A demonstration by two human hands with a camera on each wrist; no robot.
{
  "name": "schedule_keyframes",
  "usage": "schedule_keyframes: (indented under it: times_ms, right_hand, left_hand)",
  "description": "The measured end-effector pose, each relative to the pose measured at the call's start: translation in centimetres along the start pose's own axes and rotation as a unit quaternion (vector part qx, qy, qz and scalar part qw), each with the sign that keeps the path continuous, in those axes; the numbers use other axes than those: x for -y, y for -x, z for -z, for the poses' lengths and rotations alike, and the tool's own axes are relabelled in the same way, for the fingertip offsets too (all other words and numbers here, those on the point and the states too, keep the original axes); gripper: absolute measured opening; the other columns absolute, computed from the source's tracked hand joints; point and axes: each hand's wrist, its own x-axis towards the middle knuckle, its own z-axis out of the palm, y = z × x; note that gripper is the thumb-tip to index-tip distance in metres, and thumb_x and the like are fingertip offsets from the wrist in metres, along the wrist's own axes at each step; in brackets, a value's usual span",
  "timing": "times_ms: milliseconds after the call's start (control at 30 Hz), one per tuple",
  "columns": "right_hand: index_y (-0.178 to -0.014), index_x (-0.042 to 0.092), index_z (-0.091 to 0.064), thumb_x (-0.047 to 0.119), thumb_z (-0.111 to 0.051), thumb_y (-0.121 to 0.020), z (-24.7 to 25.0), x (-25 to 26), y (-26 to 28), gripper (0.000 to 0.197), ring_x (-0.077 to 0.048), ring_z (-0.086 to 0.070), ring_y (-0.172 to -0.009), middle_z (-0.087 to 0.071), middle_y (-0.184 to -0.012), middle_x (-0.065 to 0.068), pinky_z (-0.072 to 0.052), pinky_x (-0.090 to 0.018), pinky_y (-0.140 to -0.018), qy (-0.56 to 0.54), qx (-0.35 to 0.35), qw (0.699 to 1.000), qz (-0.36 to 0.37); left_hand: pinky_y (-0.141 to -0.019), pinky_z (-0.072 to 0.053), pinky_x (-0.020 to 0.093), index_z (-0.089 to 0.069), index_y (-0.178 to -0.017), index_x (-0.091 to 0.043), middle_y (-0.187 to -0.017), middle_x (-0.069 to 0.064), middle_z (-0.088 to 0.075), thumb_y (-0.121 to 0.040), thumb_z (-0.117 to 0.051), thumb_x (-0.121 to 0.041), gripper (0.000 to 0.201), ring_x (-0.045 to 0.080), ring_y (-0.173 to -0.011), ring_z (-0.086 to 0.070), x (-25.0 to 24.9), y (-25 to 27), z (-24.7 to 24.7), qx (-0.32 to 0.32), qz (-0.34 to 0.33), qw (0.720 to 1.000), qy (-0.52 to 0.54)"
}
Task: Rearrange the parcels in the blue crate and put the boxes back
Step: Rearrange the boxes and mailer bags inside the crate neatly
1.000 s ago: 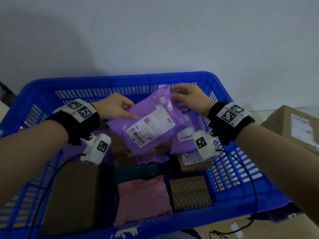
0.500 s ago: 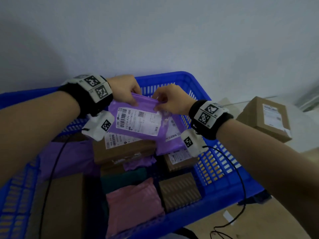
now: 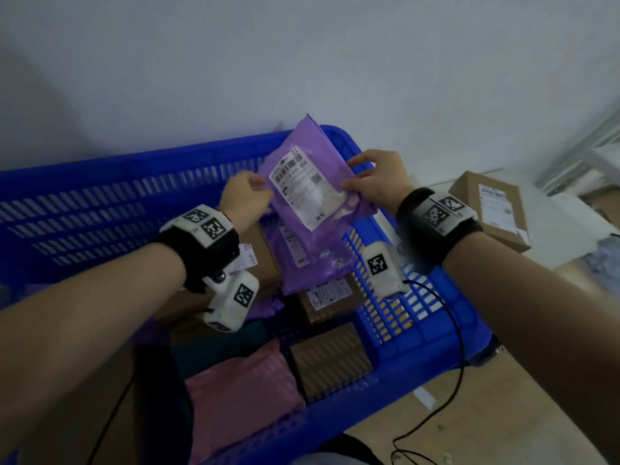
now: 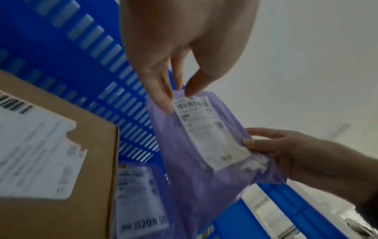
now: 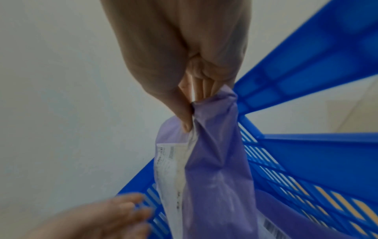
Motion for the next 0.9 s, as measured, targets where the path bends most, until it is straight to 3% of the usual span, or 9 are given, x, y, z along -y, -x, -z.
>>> schedule_keyframes:
  times_ms: [100,200,300,367,500,567,767,833,900]
  right_hand:
    - [-0.099,0.009,-0.067,0.003,-0.077,-0.071,0.4,-0.4,0.3,0.03,-0.027,-0.06,-0.067,-0.064,-0.085,-0.016,-0.056,-0.042,-0.065,-0.034,-0.001,0.999,-0.042]
    - [-0.099,0.009,-0.066,0.003,-0.078,-0.071,0.3,-0.3,0.5,0.031,-0.029,-0.063,-0.074,-0.063,-0.09,-0.015,-0.058,-0.048,-0.077,-0.055,0.007,0.997,-0.05]
    - [-0.099,0.016,-0.064,0.007,-0.078,-0.07,-0.5,-0.5,0.4,0.034,-0.027,-0.064,-0.086,-0.065,-0.101,-0.015,-0.056,-0.042,-0.082,0.008,0.004,1.0,-0.029]
    - [-0.113,0.015,-0.06,0.011,-0.074,-0.072,-1.4,-0.7,0.5,0.043,-0.024,-0.06,-0.092,-0.064,-0.114,-0.014,-0.049,-0.033,-0.08,0.109,0.029,0.994,-0.008]
    - [-0.136,0.011,-0.037,0.022,-0.075,-0.076,-3.6,-1.7,1.4,0.071,-0.028,-0.052,-0.12,-0.052,-0.133,-0.01,-0.043,-0.031,-0.09,0.233,0.118,0.965,-0.003]
    - [-0.139,0.01,-0.034,0.021,-0.075,-0.078,-4.4,-2.5,1.2,0.074,-0.029,-0.05,-0.123,-0.049,-0.137,-0.01,-0.042,-0.031,-0.093,0.237,0.144,0.961,-0.017]
    - [-0.136,0.016,-0.045,0.014,-0.074,-0.078,-5.8,-4.8,0.1,0.064,-0.027,-0.049,-0.126,-0.047,-0.14,-0.01,-0.042,-0.031,-0.097,0.209,0.16,0.963,-0.058]
    - [-0.134,0.015,-0.048,0.012,-0.072,-0.08,-6.3,-5.4,0.0,0.06,-0.027,-0.048,-0.126,-0.046,-0.14,-0.01,-0.042,-0.032,-0.098,0.207,0.156,0.964,-0.061]
    - [-0.134,0.015,-0.047,0.01,-0.068,-0.082,-6.7,-5.8,0.0,0.057,-0.028,-0.05,-0.123,-0.048,-0.138,-0.011,-0.045,-0.031,-0.093,0.218,0.161,0.961,-0.059]
  left_hand:
    - [-0.074,-0.052,0.037,-0.049,-0.077,-0.014,-0.077,0.005,-0.049,-0.092,-0.057,-0.018,0.018,0.026,-0.074,-0.057,0.3,1.6,-1.7,0.119,0.146,0.981,0.05]
    - [-0.072,-0.051,0.036,-0.047,-0.11,-0.013,-0.089,0.007,-0.051,-0.096,-0.051,-0.028,0.021,0.025,-0.078,-0.056,1.1,2.5,-2.1,0.218,0.218,0.939,0.152]
    - [-0.063,-0.05,0.032,-0.048,-0.124,-0.01,-0.114,0.013,-0.058,-0.095,-0.053,-0.026,0.034,0.021,-0.083,-0.059,2.5,2.1,-2.4,0.195,0.213,0.942,0.173]
    - [-0.061,-0.05,0.032,-0.049,-0.123,-0.008,-0.122,0.017,-0.053,-0.092,-0.057,-0.018,0.034,0.022,-0.083,-0.057,3.3,2.0,-2.5,0.177,0.22,0.949,0.144]
    - [-0.057,-0.049,0.03,-0.049,-0.114,-0.006,-0.094,0.007,-0.053,-0.089,-0.053,-0.002,0.026,0.02,-0.076,-0.054,3.8,2.0,-2.3,0.18,0.23,0.953,0.084]
    - [-0.054,-0.05,0.03,-0.051,-0.112,-0.006,-0.095,0.01,-0.056,-0.088,-0.049,0.002,0.025,0.02,-0.071,-0.056,3.7,1.8,-2.3,0.194,0.23,0.952,0.061]
    - [-0.077,-0.048,0.038,-0.049,-0.121,-0.001,-0.084,0.012,-0.056,-0.089,-0.041,0.004,0.033,0.028,-0.074,-0.056,3.0,2.1,-3.5,0.223,0.242,0.943,0.046]
    - [-0.085,-0.046,0.04,-0.043,-0.134,-0.001,-0.114,0.018,-0.058,-0.088,-0.042,0.001,0.046,0.033,-0.098,-0.058,2.9,2.1,-4.0,0.227,0.243,0.942,0.044]
    - [-0.103,-0.037,0.05,-0.032,-0.143,-0.006,-0.146,0.017,-0.039,-0.089,-0.044,-0.001,0.056,0.037,-0.13,-0.041,3.1,1.8,-4.4,0.225,0.241,0.943,0.046]
